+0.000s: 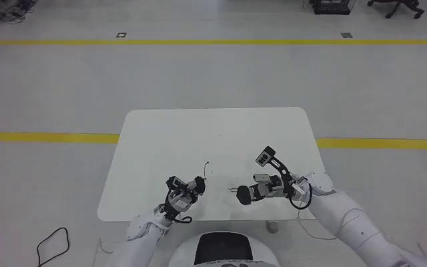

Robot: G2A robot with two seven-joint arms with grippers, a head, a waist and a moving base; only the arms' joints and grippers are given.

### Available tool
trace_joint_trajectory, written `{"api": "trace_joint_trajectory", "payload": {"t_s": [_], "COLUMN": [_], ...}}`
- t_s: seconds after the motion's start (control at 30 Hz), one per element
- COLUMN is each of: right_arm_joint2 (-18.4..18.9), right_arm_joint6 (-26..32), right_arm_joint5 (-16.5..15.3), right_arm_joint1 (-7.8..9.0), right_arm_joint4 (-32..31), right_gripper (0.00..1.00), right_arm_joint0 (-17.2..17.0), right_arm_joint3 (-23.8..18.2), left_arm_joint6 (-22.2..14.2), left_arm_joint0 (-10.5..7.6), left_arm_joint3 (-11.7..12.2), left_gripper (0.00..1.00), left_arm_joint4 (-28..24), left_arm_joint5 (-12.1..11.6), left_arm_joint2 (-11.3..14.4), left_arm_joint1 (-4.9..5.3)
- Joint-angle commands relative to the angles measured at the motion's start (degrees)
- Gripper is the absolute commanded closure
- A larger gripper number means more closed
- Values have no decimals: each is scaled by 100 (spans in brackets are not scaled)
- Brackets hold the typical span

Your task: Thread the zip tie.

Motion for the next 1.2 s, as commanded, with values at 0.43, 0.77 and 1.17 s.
{"api": "trace_joint_trajectory", "payload": {"t_s": [0.43, 0.77, 1.17], "right_arm_joint2": [-60, -424, -413], "right_arm_joint6": [-759, -772, -966], "right_arm_joint5": [0, 1, 4], "right_arm_joint1": [-134, -555, -590], "right_arm_joint4": [140, 663, 623], "right_gripper": [0, 0, 0], "right_arm_joint0": [-102, 65, 3], "right_arm_joint3": [57, 629, 485], "left_arm_joint6": [-491, -1282, -1152], "left_arm_joint0": [-97, -234, -236], "left_arm_joint3": [148, 548, 376], "left_gripper": [100, 100, 100], "left_arm_joint4": [-666, -944, -964], "left_arm_joint5": [0, 0, 52], "left_arm_joint2": [241, 90, -5], "left_arm_joint1": [-94, -441, -501]}}
